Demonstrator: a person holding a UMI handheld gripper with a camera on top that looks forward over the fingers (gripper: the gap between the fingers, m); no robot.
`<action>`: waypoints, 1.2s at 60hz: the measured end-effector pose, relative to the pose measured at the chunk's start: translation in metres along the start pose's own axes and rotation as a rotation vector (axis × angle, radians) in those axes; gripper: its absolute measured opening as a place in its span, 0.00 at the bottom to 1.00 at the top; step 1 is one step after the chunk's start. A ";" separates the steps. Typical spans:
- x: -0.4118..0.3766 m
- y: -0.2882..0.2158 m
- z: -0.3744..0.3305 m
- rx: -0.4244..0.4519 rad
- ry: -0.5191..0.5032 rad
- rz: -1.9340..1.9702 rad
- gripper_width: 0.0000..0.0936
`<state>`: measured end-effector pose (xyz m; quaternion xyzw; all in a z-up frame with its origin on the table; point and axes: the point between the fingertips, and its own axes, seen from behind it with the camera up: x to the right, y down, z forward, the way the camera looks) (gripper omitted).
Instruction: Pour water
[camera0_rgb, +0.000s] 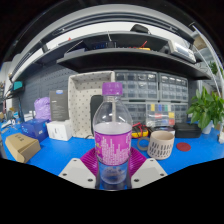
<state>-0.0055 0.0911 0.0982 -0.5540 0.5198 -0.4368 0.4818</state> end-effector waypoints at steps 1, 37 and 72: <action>0.000 0.000 0.000 0.003 -0.004 0.002 0.38; -0.002 -0.027 0.060 -0.209 -0.135 0.825 0.38; 0.044 -0.081 0.107 -0.193 -0.158 1.961 0.38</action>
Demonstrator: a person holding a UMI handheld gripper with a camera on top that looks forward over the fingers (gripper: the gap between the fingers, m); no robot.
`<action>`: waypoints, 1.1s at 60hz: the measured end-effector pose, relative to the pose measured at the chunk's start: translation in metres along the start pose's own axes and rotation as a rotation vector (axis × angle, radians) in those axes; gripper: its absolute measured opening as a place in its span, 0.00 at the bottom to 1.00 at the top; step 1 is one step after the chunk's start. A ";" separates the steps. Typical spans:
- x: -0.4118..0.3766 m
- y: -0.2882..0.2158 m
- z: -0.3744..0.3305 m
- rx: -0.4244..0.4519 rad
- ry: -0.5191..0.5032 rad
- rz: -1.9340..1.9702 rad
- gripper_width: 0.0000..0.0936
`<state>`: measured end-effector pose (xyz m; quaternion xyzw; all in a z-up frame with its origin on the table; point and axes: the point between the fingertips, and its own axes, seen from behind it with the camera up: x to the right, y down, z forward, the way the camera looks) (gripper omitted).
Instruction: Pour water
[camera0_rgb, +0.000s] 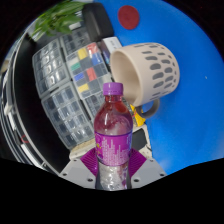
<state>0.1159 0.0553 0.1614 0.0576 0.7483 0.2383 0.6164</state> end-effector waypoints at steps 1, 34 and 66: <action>0.000 -0.001 0.000 0.001 0.003 0.015 0.38; -0.078 -0.028 -0.028 0.020 0.036 -0.871 0.39; -0.143 -0.207 -0.053 0.263 0.225 -1.854 0.40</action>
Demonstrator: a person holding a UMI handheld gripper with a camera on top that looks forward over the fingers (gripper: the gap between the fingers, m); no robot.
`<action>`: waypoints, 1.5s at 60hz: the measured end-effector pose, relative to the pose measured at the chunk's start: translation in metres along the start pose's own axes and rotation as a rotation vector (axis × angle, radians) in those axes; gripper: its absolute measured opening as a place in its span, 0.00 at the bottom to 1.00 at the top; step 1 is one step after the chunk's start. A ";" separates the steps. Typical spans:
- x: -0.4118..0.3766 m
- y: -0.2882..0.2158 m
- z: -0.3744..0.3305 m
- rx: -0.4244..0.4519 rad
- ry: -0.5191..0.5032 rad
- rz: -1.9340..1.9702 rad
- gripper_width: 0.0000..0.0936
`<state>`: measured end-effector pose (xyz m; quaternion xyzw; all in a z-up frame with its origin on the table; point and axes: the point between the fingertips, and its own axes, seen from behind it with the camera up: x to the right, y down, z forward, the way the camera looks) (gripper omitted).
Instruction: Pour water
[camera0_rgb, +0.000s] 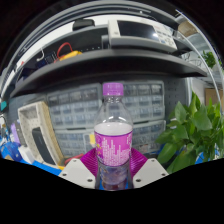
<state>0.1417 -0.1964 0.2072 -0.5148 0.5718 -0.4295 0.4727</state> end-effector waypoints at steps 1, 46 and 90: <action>0.004 0.006 0.002 -0.009 0.006 -0.004 0.40; 0.053 0.107 0.010 -0.059 0.054 -0.053 0.59; -0.048 0.070 -0.201 -0.224 0.066 -0.055 0.74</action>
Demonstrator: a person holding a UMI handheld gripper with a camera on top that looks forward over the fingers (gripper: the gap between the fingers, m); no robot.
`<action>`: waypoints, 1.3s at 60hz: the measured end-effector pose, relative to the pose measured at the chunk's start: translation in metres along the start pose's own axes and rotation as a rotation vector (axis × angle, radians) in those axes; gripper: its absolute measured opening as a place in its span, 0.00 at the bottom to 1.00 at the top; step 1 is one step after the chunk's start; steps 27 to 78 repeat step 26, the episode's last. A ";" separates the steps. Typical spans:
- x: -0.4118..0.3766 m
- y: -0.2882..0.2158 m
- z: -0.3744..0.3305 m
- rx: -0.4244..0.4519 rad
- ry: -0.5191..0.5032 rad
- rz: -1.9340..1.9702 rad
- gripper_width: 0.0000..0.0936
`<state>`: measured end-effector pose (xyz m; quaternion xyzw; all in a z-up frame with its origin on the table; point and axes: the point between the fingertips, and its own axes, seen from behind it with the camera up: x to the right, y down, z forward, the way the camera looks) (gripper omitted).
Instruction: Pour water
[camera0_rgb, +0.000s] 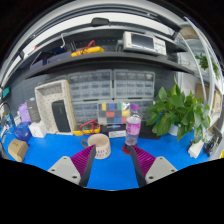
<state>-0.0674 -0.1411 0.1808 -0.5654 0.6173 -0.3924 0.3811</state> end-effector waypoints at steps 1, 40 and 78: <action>-0.003 -0.002 -0.005 0.005 -0.003 -0.001 0.74; -0.050 -0.030 -0.050 0.047 -0.024 -0.034 0.75; -0.050 -0.030 -0.050 0.047 -0.024 -0.034 0.75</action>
